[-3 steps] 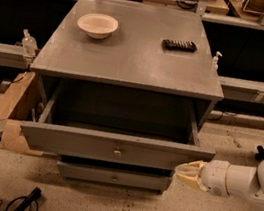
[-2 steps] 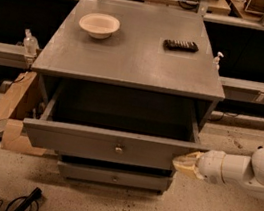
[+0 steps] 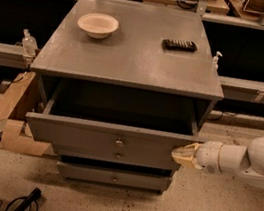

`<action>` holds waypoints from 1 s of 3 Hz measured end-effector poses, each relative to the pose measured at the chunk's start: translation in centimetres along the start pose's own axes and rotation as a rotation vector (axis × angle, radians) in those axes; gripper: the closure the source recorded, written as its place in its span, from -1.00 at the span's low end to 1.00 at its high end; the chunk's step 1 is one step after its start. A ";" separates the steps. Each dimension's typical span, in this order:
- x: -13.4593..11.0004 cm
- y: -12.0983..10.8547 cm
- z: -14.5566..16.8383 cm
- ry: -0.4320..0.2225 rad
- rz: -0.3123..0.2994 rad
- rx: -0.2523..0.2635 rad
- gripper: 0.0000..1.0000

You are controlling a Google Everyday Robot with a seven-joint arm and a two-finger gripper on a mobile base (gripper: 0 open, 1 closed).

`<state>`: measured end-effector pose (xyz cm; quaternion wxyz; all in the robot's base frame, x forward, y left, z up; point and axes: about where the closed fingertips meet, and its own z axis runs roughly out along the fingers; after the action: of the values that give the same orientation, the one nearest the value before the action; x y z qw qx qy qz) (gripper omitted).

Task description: Close top drawer

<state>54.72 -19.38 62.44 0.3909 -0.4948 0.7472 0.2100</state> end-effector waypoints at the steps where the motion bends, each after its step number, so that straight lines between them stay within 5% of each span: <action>1: 0.1 0.1 -0.1 0.000 0.000 0.000 1.00; 3: -1.4 -2.0 0.6 -0.009 -0.017 0.012 1.00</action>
Offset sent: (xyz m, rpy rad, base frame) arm 0.0696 0.0062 0.0256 -0.0074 -0.0657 -0.0045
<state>57.06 -19.05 63.31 0.3990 -0.4979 0.7424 0.2041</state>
